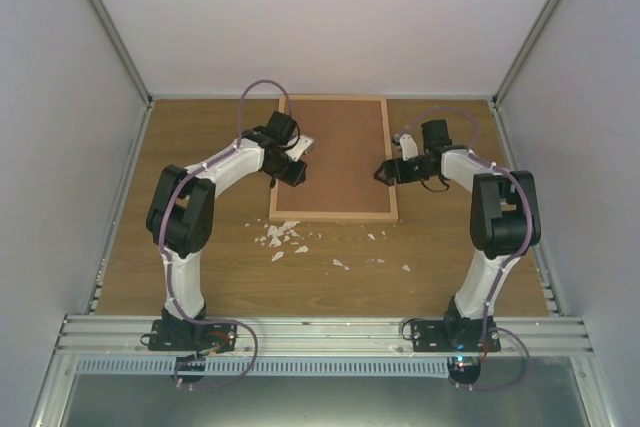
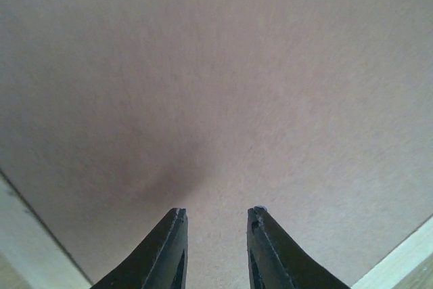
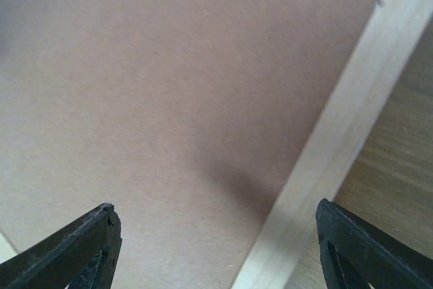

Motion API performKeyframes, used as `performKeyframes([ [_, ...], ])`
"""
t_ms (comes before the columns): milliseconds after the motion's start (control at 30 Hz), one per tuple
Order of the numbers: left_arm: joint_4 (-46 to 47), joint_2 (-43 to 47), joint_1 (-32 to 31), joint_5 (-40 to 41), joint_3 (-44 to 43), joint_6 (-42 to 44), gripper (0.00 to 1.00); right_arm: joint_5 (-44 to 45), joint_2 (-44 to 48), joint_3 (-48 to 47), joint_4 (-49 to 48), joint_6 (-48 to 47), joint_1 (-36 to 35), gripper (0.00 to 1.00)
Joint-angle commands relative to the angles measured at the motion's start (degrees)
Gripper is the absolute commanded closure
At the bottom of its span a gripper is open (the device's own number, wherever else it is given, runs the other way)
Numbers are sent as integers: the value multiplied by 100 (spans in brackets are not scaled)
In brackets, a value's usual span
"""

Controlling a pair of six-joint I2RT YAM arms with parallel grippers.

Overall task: Put the photo into the frame
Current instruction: Place the photo frame item in the photo frame, then install the photo frame at the center of the board.

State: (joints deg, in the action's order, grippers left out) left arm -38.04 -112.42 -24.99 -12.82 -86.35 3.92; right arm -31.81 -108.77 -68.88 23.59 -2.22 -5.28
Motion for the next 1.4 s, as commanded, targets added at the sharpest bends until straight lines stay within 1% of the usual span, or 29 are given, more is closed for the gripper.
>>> performKeyframes([
  [0,244,-274,-39,1,355,146,73,-108,427,40,-143,-227,-253,21],
  [267,158,-477,-51,120,769,202,78,-112,437,-16,-216,-357,-861,26],
  [433,50,-538,-61,107,743,210,78,-114,333,-67,-301,-312,-1138,27],
  [567,18,-562,-56,75,801,235,80,-190,199,-68,-424,-220,-1329,32],
  [633,52,-466,3,-182,778,260,80,-250,136,-56,-521,-177,-1417,34],
  [700,181,-241,52,-460,740,246,77,-246,71,-89,-596,-170,-1528,37],
  [867,208,313,173,-1047,313,217,75,-152,-162,-456,-564,-251,-1756,44],
  [967,210,649,345,-1178,244,179,70,-174,-268,-650,-581,-239,-1869,49],
  [1033,194,832,582,-1287,327,156,66,-204,-350,-737,-621,-235,-2003,50],
  [1200,160,1114,1272,-1321,745,130,49,-178,-563,-916,-726,-311,-2426,54],
  [1367,77,1153,1635,-1061,1112,292,38,-272,-860,-1212,-786,-407,-2775,60],
])
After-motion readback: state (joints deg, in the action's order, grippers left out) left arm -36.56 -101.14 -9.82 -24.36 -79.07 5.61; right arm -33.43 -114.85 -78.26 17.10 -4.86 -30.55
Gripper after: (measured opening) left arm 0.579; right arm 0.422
